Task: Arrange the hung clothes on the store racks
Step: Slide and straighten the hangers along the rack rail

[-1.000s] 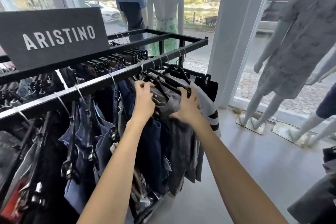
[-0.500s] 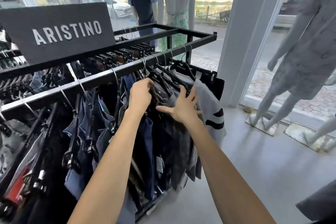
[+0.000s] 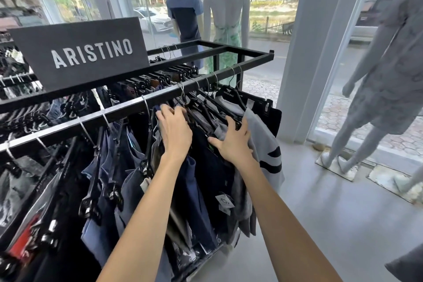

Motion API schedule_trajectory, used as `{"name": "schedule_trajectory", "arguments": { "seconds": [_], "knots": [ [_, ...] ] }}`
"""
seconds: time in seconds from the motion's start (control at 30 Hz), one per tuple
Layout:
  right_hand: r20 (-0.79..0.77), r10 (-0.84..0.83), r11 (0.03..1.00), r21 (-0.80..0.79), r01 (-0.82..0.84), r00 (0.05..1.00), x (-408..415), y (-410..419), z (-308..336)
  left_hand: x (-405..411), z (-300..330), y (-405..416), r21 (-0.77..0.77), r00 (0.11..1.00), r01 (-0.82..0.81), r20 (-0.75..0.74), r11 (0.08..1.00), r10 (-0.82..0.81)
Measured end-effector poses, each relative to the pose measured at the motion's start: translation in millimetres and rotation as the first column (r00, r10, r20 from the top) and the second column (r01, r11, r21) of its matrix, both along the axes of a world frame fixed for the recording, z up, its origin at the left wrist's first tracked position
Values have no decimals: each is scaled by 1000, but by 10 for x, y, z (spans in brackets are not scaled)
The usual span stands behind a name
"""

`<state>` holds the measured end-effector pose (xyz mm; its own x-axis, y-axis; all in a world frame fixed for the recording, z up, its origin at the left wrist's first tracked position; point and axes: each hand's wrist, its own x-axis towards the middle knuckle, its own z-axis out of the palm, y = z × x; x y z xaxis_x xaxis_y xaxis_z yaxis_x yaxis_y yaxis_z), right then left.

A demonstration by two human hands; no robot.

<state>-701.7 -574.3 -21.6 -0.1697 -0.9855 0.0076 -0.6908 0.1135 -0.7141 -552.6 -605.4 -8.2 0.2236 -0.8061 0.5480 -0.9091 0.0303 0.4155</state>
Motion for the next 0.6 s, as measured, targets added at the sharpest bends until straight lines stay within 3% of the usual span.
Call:
{"name": "schedule_trajectory", "arguments": {
  "seconds": [0.07,0.13,0.17,0.33,0.6],
  "knots": [
    [-1,-8,1000,3,8,1000,44,27,17,-5,38,15,206,987,-119,-79,971,138],
    [-5,-14,1000,8,14,1000,92,57,33,-16,117,22,421,962,-46,-225,906,154],
    [-8,-17,1000,10,17,1000,111,64,36,-31,158,32,454,957,-18,-251,891,147],
    [-40,-18,1000,2,19,999,157,72,20,-110,276,71,311,893,34,-435,950,111],
    [-47,-23,1000,-13,22,999,111,58,-10,35,42,190,342,828,27,-534,939,170]
  ]
}}
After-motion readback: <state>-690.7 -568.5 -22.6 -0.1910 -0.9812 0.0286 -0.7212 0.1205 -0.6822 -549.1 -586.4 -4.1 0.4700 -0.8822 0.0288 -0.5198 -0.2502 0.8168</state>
